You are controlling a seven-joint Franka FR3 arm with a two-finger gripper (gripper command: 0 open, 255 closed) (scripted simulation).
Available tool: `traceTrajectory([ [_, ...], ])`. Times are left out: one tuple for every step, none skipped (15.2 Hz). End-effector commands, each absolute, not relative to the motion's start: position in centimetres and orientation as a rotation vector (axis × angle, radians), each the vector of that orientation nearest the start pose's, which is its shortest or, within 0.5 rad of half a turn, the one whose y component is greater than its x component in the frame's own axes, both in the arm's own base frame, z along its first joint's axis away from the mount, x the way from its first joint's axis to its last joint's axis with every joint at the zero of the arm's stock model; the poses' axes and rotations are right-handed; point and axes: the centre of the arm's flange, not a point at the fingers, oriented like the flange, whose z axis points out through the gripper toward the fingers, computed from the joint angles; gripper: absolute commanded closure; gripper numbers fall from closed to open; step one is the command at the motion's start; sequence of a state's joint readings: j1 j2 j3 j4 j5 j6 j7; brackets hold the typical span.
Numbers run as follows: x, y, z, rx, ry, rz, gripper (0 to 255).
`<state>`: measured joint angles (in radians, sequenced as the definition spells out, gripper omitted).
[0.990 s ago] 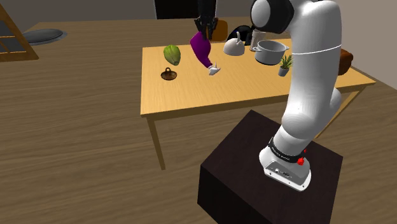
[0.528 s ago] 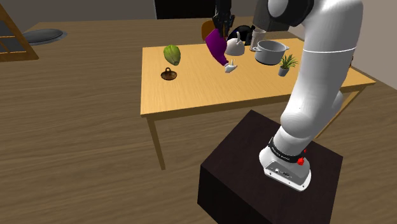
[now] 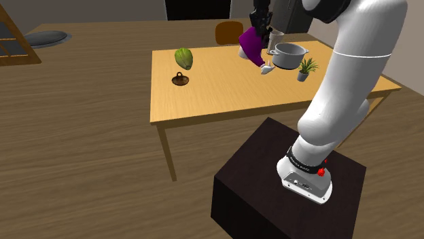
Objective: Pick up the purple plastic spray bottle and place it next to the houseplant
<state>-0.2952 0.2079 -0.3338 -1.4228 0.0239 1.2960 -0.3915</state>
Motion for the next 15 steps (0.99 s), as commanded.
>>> traceTrajectory([
  [46.2,-34.1,56.3,-2.966,0.354,0.458,255],
  [45.3,-35.0,56.5,-2.966,0.354,0.458,255],
  [44.3,-35.9,56.7,-2.966,0.354,0.458,255],
  [43.4,-36.8,56.9,-2.966,0.354,0.458,255],
  [42.4,-37.7,57.1,-2.966,0.354,0.458,255],
  [41.5,-38.6,57.3,-2.966,0.354,0.458,255],
  [40.6,-39.5,57.5,-2.966,0.354,0.458,255],
  [39.6,-40.4,57.7,-2.966,0.354,0.458,255],
  [38.7,-41.3,57.9,-2.966,0.354,0.458,255],
  [37.8,-42.2,58.1,-2.966,0.354,0.458,255],
  [36.8,-43.1,58.3,-2.966,0.354,0.458,255],
  [35.9,-44.0,58.5,-2.966,0.354,0.458,255],
  [34.9,-44.9,58.7,-2.966,0.354,0.458,255],
  [34.0,-45.9,58.9,-2.966,0.354,0.458,255],
  [33.1,-46.8,59.1,-2.966,0.354,0.458,255],
])
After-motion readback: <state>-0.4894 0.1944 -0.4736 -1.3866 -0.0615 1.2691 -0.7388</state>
